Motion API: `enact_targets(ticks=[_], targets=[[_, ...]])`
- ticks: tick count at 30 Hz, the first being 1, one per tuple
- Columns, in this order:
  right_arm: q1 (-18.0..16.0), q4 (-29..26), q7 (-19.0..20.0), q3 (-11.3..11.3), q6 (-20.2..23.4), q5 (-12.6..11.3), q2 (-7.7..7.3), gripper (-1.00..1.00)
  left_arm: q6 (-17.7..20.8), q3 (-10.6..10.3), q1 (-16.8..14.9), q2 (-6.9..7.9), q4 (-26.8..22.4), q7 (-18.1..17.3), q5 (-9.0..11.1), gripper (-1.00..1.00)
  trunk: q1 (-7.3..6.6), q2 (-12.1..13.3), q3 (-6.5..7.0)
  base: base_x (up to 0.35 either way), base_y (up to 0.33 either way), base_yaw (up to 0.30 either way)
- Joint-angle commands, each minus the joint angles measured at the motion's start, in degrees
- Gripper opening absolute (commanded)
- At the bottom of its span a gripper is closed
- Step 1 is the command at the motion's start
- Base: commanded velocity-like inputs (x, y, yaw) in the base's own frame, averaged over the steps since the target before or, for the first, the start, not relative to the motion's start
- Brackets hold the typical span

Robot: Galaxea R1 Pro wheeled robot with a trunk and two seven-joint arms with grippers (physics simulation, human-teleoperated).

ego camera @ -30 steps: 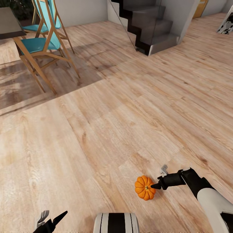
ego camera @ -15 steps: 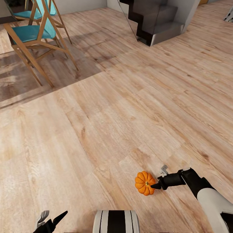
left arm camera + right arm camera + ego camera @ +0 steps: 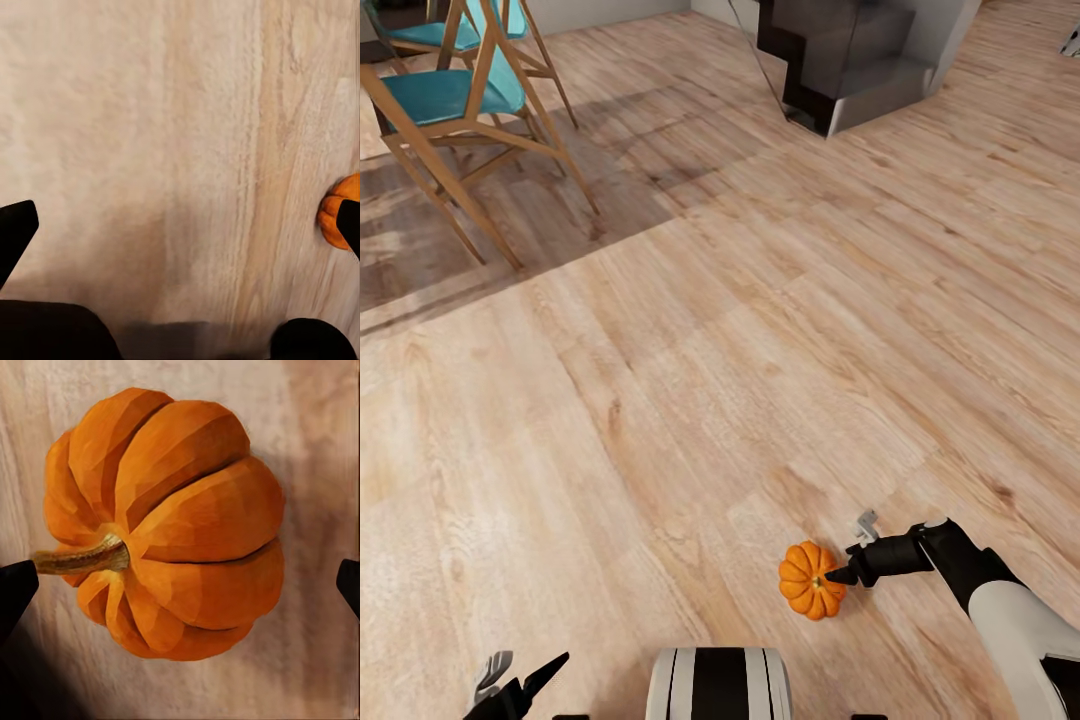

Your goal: Place each of the two pumpkins and all three candles from the living room inside a cabinet in the living room (use any cabinet), then make sure every cabinet is closed, and position the cauldron so it is next to a table in the living room.

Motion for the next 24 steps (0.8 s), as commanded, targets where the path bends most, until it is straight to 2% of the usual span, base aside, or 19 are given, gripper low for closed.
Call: enact_targets(ticks=[1, 13, 15, 19, 24], targets=[[-0.02, -0.09, 0.38, -0.48, 0.59, 0.31, 0.06, 1.0, 0.53, -0.23, -0.02, 0.07, -0.02, -0.2, 0.6, 1.0, 0.02, -0.01, -0.04, 0.154, 0.0, 0.0], [-0.02, -0.09, 0.38, -0.47, 0.58, 0.31, 0.07, 1.0, 0.54, -0.24, -0.02, 0.05, 0.0, -0.41, 0.58, 1.0, 0.02, -0.01, -0.04, 0.028, 0.0, 0.0], [-0.01, -0.09, 0.38, -0.47, 0.56, 0.31, 0.05, 1.0, 0.54, -0.23, -0.02, 0.07, -0.01, -0.43, 0.58, 1.0, 0.07, -0.04, -0.48, 0.001, 0.0, 0.0], [-0.03, -0.09, 0.38, -0.47, 0.53, 0.31, 0.06, 1.0, 0.54, -0.21, -0.02, 0.07, -0.03, -0.51, 0.58, 1.0, 0.07, -0.04, -0.48, 0.0, 0.0, 0.0], [-0.02, -0.09, 0.38, -0.47, 0.54, 0.31, 0.06, 1.0, 0.52, -0.2, -0.02, 0.08, -0.02, -0.51, 0.58, 1.0, 0.2, -0.11, -1.59, 0.0, 0.0, 0.0]])
